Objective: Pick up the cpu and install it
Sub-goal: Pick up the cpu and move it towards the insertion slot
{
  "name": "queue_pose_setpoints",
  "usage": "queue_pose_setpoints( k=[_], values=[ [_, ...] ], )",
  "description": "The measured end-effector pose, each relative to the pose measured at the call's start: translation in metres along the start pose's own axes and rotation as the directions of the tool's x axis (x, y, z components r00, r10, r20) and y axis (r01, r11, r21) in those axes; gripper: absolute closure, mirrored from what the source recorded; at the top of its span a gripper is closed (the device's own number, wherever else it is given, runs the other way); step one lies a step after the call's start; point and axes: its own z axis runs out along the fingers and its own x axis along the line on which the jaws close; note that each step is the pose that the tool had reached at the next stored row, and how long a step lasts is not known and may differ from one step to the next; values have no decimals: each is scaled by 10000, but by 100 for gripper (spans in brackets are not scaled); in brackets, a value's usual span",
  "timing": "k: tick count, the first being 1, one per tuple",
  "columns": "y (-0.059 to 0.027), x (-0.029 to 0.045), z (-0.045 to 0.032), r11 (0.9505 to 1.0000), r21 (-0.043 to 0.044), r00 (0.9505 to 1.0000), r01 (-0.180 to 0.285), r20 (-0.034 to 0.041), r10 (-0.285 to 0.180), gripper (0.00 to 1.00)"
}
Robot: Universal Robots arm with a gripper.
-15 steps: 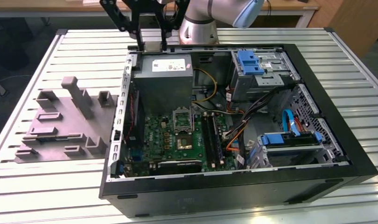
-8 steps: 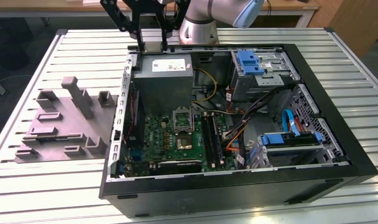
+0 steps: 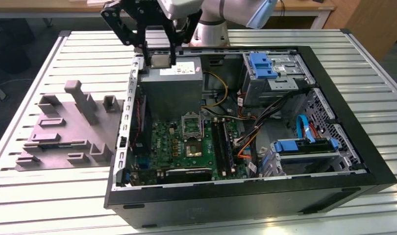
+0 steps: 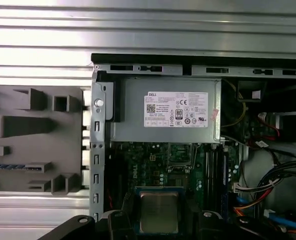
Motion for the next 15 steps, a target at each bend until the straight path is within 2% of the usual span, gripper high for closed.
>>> queue_pose_setpoints(
  k=[3, 10, 15],
  values=[
    [-34, -95, 15, 10000, -1, 10000, 0, 0, 0, 53],
    [-40, -419, 64, 10000, 0, 10000, 1, 1, -1, 53],
    [-40, -425, 65, 10000, 0, 10000, 0, 1, 0, 53]
  ],
)
